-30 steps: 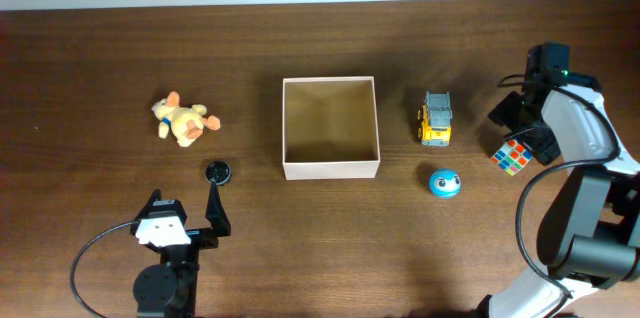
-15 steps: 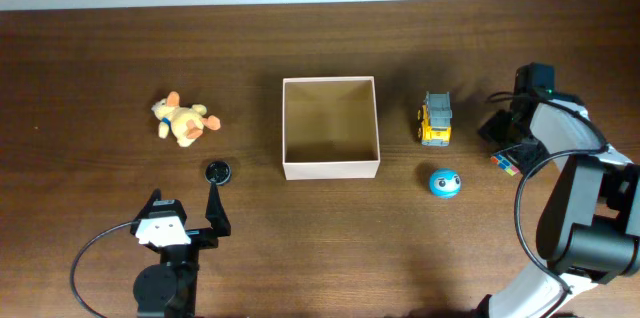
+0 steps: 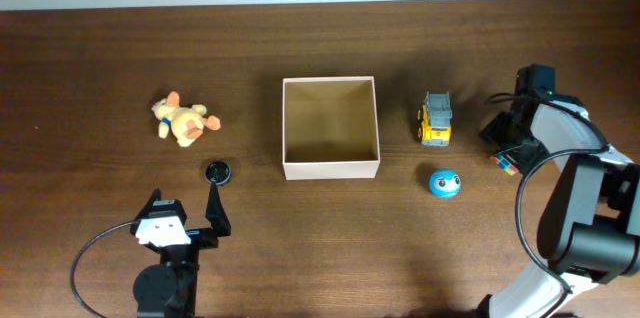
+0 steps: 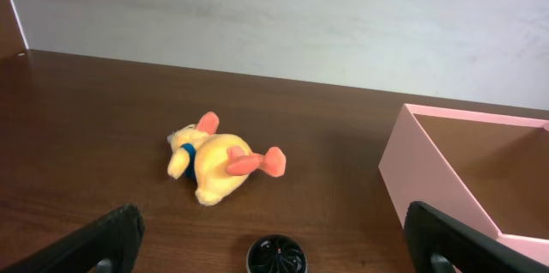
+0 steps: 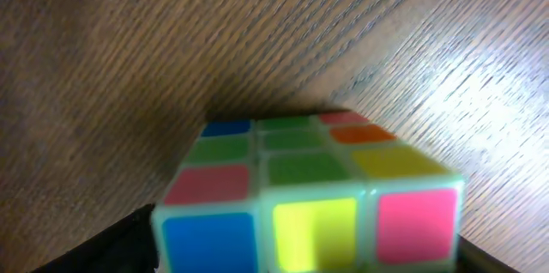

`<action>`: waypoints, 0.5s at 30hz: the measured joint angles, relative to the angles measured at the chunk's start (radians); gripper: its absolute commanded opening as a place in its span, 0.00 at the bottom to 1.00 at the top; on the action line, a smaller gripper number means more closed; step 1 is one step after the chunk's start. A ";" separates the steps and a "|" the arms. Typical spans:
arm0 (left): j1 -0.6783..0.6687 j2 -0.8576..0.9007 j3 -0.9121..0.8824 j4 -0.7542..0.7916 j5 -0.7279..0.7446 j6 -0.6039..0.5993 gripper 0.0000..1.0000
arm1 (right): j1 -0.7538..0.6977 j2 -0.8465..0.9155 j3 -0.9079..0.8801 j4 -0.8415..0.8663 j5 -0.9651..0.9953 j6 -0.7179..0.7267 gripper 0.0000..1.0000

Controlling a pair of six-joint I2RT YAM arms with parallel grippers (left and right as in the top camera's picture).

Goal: Pack container
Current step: 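Lower the right gripper and close it on the Rubik's cube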

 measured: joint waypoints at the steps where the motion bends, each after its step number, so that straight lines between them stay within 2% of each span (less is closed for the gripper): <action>1: 0.000 0.000 0.000 0.000 0.000 0.000 0.99 | -0.010 0.000 0.000 0.000 0.000 -0.008 0.89; 4: 0.000 0.000 0.000 0.000 0.000 0.000 0.99 | -0.049 0.000 0.000 -0.002 -0.007 -0.030 1.00; 10: 0.000 0.000 0.000 0.000 0.000 0.000 0.99 | -0.109 0.000 0.000 -0.005 -0.017 -0.080 0.99; 15: 0.000 0.000 0.000 0.000 0.000 0.000 0.99 | -0.114 0.000 0.000 0.002 -0.123 -0.176 0.99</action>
